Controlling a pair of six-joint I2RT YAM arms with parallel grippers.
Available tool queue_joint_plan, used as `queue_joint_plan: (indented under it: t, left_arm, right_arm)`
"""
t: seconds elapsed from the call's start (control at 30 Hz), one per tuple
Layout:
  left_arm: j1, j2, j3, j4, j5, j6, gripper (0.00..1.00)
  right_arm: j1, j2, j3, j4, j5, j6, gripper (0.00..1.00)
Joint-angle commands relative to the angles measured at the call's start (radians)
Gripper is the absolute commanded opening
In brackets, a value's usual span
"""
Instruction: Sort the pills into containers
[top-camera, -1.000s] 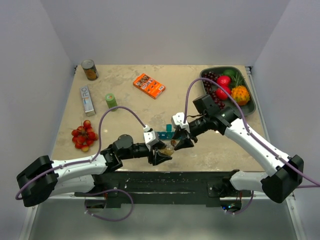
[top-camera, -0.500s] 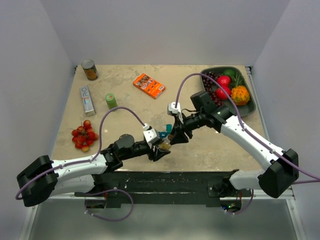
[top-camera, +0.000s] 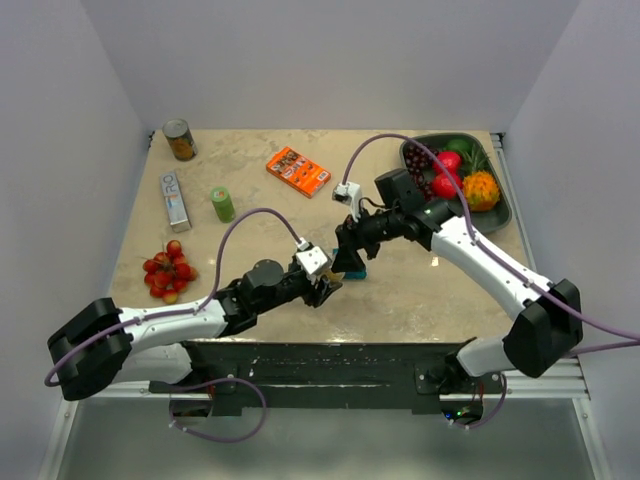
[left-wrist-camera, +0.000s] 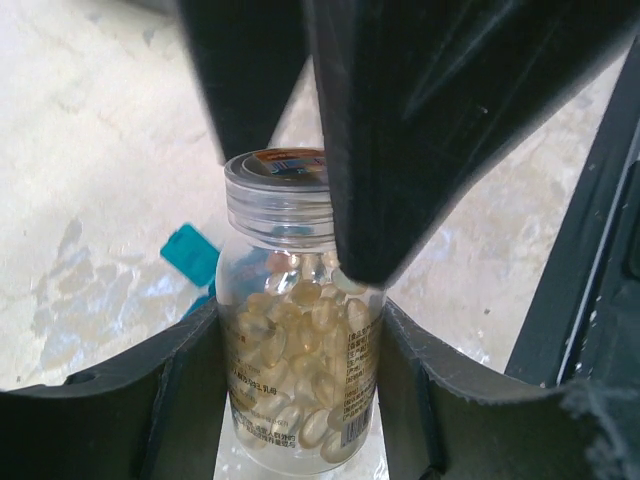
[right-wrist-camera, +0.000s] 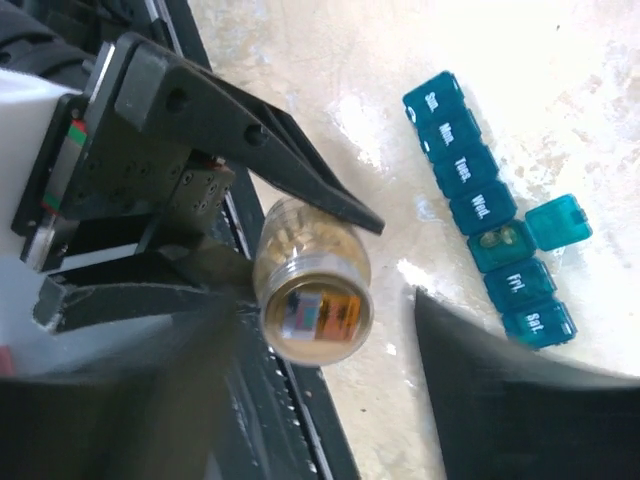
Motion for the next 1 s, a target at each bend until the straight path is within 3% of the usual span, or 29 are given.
queue_joint_plan:
  t: [0.0, 0.07, 0.27, 0.33, 0.4, 0.47, 0.57, 0.73, 0.9, 0.97]
  left_arm:
    - [0.001, -0.021, 0.052, 0.137, 0.053, 0.014, 0.00]
    - [0.004, -0.037, 0.035, 0.118, 0.072, 0.013, 0.00]
    - [0.004, -0.091, 0.021, 0.066, 0.147, 0.006, 0.00]
    - [0.005, -0.102, 0.023, 0.049, 0.217, 0.003, 0.00]
    - [0.005, -0.111, 0.029, 0.040, 0.312, 0.005, 0.00]
    - [0.004, -0.105, 0.041, 0.019, 0.374, 0.005, 0.00]
    - [0.005, -0.091, 0.067, -0.017, 0.451, 0.002, 0.00]
    - [0.005, -0.088, 0.076, -0.021, 0.465, -0.001, 0.00]
    - [0.010, -0.081, 0.076, -0.007, 0.457, -0.011, 0.00]
    - [0.011, -0.073, 0.076, -0.004, 0.457, -0.015, 0.00]
  right_arm:
    - [-0.023, -0.045, 0.113, -0.062, -0.052, -0.116, 0.87]
    - [-0.028, -0.077, 0.102, -0.079, -0.082, -0.181, 0.99]
    - [-0.050, -0.165, 0.099, -0.212, -0.130, -0.466, 0.99]
    - [-0.050, -0.182, 0.097, -0.288, -0.167, -0.665, 0.99]
    - [-0.048, -0.173, 0.084, -0.403, -0.277, -1.016, 0.99]
    - [-0.048, -0.137, 0.082, -0.522, -0.317, -1.189, 0.99]
    - [-0.045, -0.091, 0.097, -0.591, -0.342, -1.303, 0.99]
    - [-0.037, -0.091, 0.093, -0.622, -0.372, -1.342, 0.95]
    - [-0.031, -0.137, 0.044, -0.521, -0.363, -1.235, 0.75]
    - [-0.028, -0.151, 0.022, -0.495, -0.372, -1.200, 0.73]
